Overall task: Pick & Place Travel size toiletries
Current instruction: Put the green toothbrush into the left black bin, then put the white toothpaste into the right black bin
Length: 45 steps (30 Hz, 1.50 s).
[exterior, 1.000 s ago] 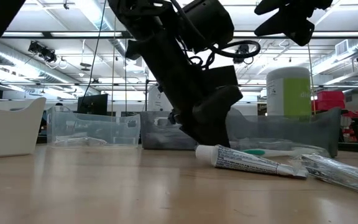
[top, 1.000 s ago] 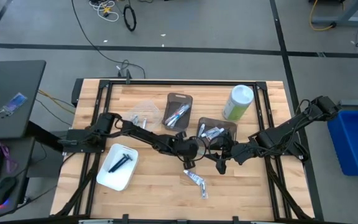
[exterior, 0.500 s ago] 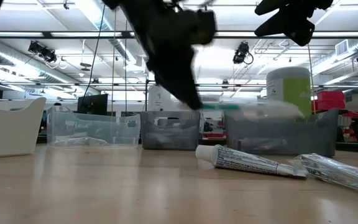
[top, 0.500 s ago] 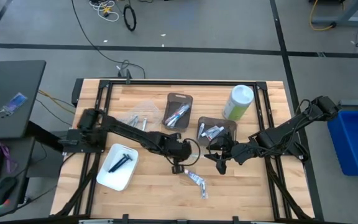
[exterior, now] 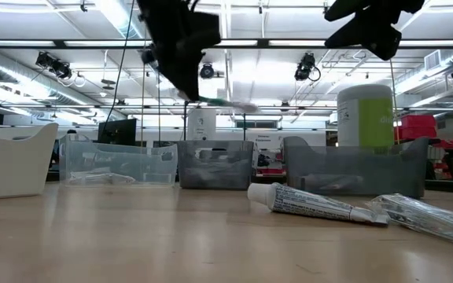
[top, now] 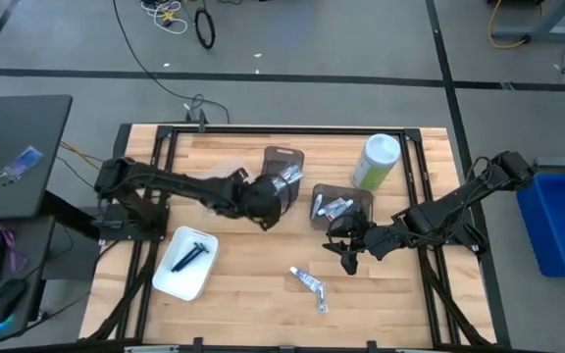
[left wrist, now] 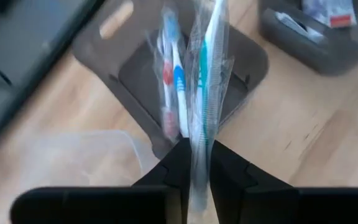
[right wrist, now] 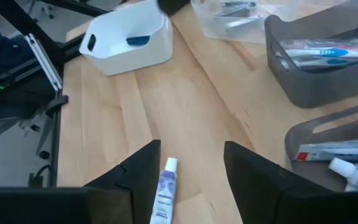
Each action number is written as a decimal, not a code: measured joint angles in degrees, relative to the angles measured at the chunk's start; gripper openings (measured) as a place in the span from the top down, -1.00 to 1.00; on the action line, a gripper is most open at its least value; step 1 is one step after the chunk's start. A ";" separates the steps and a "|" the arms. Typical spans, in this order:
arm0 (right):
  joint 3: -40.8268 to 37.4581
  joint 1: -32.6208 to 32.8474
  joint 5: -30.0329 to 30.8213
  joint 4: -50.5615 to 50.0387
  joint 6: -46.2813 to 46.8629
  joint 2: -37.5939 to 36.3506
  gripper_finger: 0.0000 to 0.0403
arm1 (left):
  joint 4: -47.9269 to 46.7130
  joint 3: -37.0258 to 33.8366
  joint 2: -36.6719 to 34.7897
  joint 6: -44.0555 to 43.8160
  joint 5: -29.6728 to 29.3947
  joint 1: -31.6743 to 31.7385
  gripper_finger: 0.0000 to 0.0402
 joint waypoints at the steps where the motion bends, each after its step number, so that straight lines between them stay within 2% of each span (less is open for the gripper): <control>1: 0.00 0.00 0.01 -0.01 0.00 0.00 0.07 | 0.71 -0.40 0.01 -1.66 1.34 1.35 0.72; 5: 0.00 0.00 0.02 -0.02 0.00 0.00 0.07 | 6.02 -3.36 0.12 -4.81 3.74 6.35 0.73; 9: 0.00 0.00 0.01 -0.08 -0.11 0.00 0.07 | 10.45 -5.30 0.17 -3.33 4.35 9.64 0.74; 15: 0.00 0.00 0.02 -0.52 -0.17 0.00 0.06 | 18.62 -8.03 0.17 -1.07 9.66 11.98 0.68; 31: 0.00 0.00 0.09 -0.52 -0.63 0.00 0.06 | 22.47 -12.21 0.08 -0.87 14.45 12.42 0.34; 36: 0.00 0.00 0.09 -0.49 -0.62 0.00 0.06 | 26.17 -12.21 0.08 3.15 15.12 12.08 0.33; 42: 0.00 0.00 -0.08 -0.56 2.28 0.00 0.08 | 27.92 -12.21 -0.95 7.37 20.55 10.04 0.38; 45: 0.00 0.00 -3.36 -0.55 4.24 0.77 0.08 | 26.34 -12.21 -3.05 7.37 21.27 7.54 0.39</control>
